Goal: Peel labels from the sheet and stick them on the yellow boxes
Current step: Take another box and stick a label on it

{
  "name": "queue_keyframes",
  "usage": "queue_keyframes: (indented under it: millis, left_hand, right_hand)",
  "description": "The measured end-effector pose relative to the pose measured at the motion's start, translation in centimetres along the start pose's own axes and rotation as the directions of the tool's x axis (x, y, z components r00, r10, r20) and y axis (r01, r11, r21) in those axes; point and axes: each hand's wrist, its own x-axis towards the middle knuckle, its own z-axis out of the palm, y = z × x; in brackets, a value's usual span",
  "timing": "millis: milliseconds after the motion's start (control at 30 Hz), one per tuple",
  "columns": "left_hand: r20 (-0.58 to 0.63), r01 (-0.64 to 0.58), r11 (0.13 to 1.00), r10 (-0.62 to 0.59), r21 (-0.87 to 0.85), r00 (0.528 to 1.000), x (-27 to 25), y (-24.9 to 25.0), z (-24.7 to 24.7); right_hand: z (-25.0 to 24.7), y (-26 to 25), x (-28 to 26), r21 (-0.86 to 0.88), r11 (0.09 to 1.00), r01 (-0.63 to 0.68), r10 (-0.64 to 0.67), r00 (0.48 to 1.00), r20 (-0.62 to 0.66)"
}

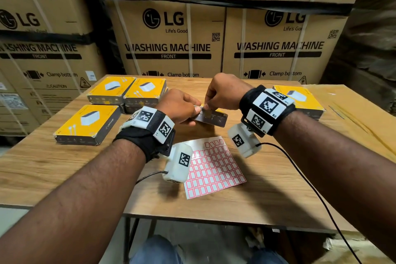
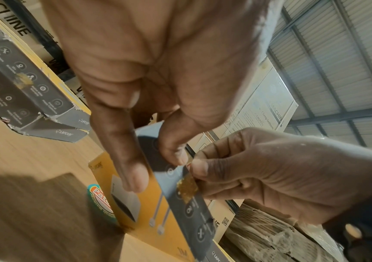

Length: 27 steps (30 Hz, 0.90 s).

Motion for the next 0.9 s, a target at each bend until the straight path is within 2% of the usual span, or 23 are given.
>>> queue_keyframes:
  millis: [333,900]
  left_hand:
    - [-0.005,-0.001,1.0,0.001,-0.005,1.0,-0.1,-0.1,0.1]
    - [0.0,0.0,1.0,0.0,-0.008,1.0,-1.1,0.4,0.4]
  right_hand:
    - [-0.3,0.0,-0.3,-0.025,1.0,-0.019,0.02,0.998,0.066]
    - [0.5,-0.6,-0.8,-0.028,0.997,-0.073,0.072,0.997,-0.032]
